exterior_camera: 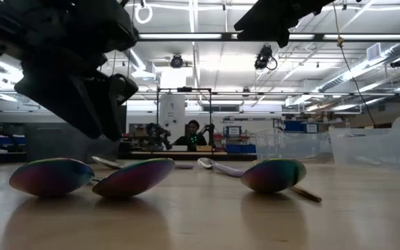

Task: Sort silverware by color (type)
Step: Put the blue spoon into the black bin

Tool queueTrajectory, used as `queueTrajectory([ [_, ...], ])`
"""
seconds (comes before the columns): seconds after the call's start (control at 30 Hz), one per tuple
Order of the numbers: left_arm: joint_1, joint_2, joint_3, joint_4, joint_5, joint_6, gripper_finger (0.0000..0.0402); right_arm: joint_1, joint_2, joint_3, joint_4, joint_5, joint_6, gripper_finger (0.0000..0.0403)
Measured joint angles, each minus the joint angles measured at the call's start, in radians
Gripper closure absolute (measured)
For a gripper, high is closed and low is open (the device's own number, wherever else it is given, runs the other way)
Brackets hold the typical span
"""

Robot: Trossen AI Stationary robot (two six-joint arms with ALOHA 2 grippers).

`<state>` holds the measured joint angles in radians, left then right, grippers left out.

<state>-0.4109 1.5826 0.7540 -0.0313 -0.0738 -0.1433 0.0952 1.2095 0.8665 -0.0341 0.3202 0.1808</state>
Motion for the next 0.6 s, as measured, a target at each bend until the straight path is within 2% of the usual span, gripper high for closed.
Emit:
queueTrajectory([
  [0.23,-0.037,0.030,0.000,0.002,0.012,0.129,0.0260,0.000,0.000,0.000,-0.002,0.000,0.000,0.0234],
  [0.6,-0.054,0.082,0.000,-0.063,0.045,0.140,0.0260,0.000,0.000,0.000,-0.004,0.000,0.000,0.0234],
])
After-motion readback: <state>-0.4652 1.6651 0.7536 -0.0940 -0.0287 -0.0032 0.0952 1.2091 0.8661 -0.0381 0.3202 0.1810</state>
